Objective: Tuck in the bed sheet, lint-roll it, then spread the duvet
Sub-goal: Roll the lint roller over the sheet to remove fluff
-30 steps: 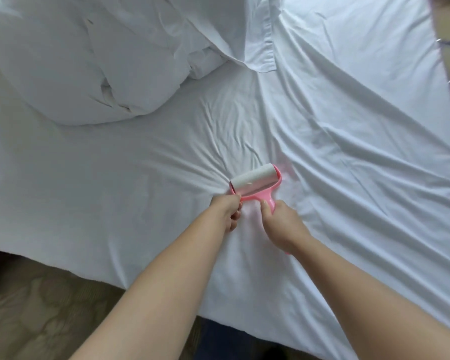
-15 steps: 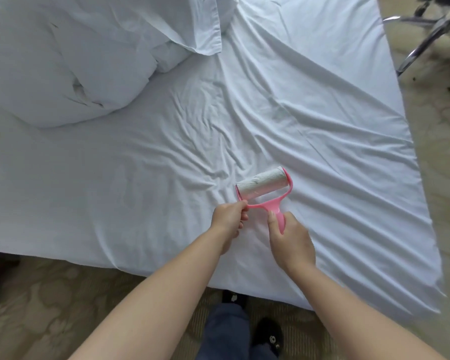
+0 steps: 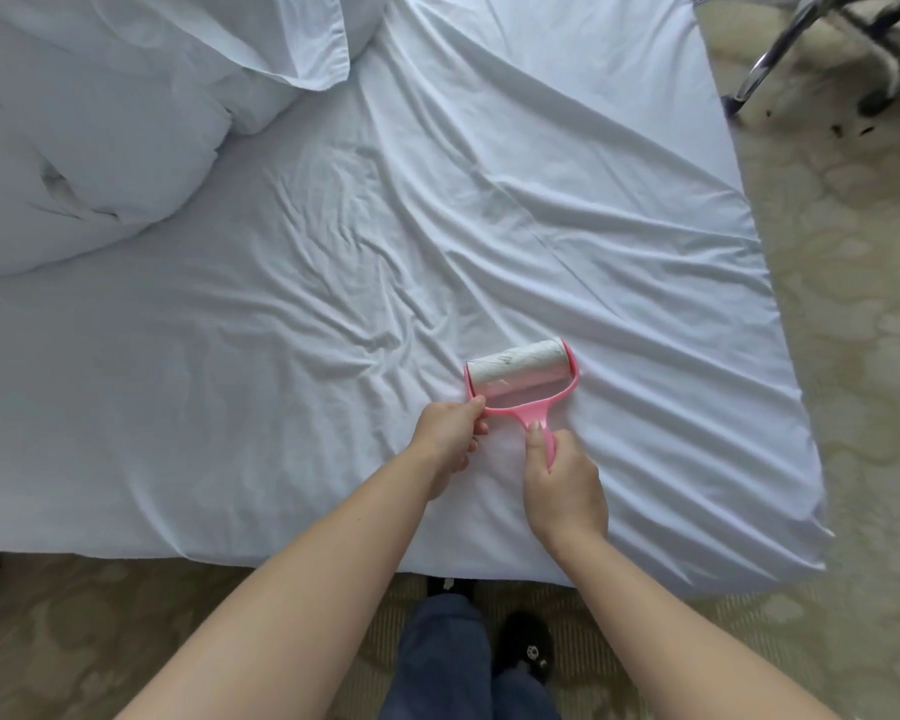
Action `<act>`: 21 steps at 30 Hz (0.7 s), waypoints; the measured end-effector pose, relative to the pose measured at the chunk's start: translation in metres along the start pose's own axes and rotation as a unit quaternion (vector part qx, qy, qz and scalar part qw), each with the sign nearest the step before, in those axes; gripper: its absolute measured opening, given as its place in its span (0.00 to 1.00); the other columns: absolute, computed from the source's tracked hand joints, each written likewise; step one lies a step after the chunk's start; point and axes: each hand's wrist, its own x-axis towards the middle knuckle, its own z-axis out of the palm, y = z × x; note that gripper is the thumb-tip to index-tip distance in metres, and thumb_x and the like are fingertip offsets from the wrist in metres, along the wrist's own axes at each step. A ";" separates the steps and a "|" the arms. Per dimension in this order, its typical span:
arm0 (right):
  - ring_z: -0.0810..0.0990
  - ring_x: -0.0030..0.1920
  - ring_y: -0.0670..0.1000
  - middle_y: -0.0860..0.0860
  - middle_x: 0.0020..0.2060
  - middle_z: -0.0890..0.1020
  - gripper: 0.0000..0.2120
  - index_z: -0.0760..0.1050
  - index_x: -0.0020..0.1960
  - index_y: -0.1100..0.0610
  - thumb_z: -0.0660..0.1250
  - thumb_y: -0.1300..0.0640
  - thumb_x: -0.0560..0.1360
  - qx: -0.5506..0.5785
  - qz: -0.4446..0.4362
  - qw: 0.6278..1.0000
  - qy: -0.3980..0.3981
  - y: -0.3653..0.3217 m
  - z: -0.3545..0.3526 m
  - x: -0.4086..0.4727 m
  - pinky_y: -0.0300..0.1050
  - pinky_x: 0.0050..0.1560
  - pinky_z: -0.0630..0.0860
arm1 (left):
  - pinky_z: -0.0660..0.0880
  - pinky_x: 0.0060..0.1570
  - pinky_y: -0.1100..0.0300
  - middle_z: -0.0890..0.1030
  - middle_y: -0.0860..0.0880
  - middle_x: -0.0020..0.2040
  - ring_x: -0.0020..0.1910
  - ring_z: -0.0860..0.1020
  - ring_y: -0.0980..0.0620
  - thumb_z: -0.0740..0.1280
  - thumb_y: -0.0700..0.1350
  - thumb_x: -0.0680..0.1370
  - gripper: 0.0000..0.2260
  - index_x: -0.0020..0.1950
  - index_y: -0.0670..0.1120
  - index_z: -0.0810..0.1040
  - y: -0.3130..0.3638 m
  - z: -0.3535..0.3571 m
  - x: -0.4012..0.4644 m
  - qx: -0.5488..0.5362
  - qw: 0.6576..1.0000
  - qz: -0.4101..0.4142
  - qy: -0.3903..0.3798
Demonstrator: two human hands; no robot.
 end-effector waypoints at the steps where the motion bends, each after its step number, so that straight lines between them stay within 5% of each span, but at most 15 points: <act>1: 0.76 0.46 0.61 0.55 0.41 0.76 0.20 0.68 0.44 0.58 0.50 0.42 0.81 0.002 0.005 1.000 -0.008 -0.001 0.001 0.001 0.49 0.41 0.67 | 0.60 0.28 0.63 0.74 0.51 0.34 0.29 0.65 0.54 0.61 0.47 0.81 0.12 0.39 0.45 0.74 0.001 0.000 0.002 0.005 1.000 0.000 -0.001; 5: 0.76 0.50 0.59 0.55 0.49 0.78 0.20 0.69 0.49 0.56 0.48 0.41 0.81 0.001 0.020 0.998 -0.054 -0.008 0.002 0.014 0.49 0.44 0.68 | 0.61 0.27 0.63 0.72 0.50 0.33 0.28 0.66 0.54 0.60 0.48 0.82 0.15 0.37 0.45 0.73 0.007 0.002 0.012 0.022 1.000 0.002 0.008; 9: 0.74 0.60 0.60 0.58 0.60 0.77 0.24 0.67 0.68 0.56 0.47 0.42 0.81 0.000 0.022 0.997 -0.076 -0.028 -0.001 0.038 0.51 0.56 0.70 | 0.61 0.26 0.63 0.72 0.50 0.31 0.27 0.66 0.54 0.60 0.50 0.82 0.17 0.35 0.45 0.72 0.022 0.002 0.027 0.005 0.999 0.013 0.032; 21: 0.75 0.59 0.59 0.58 0.59 0.76 0.26 0.69 0.63 0.59 0.46 0.41 0.81 -0.031 0.045 0.995 -0.078 -0.085 0.013 0.105 0.50 0.53 0.70 | 0.60 0.21 0.64 0.71 0.49 0.28 0.25 0.65 0.53 0.61 0.50 0.82 0.18 0.32 0.45 0.71 0.087 -0.011 0.092 0.004 0.998 0.009 0.061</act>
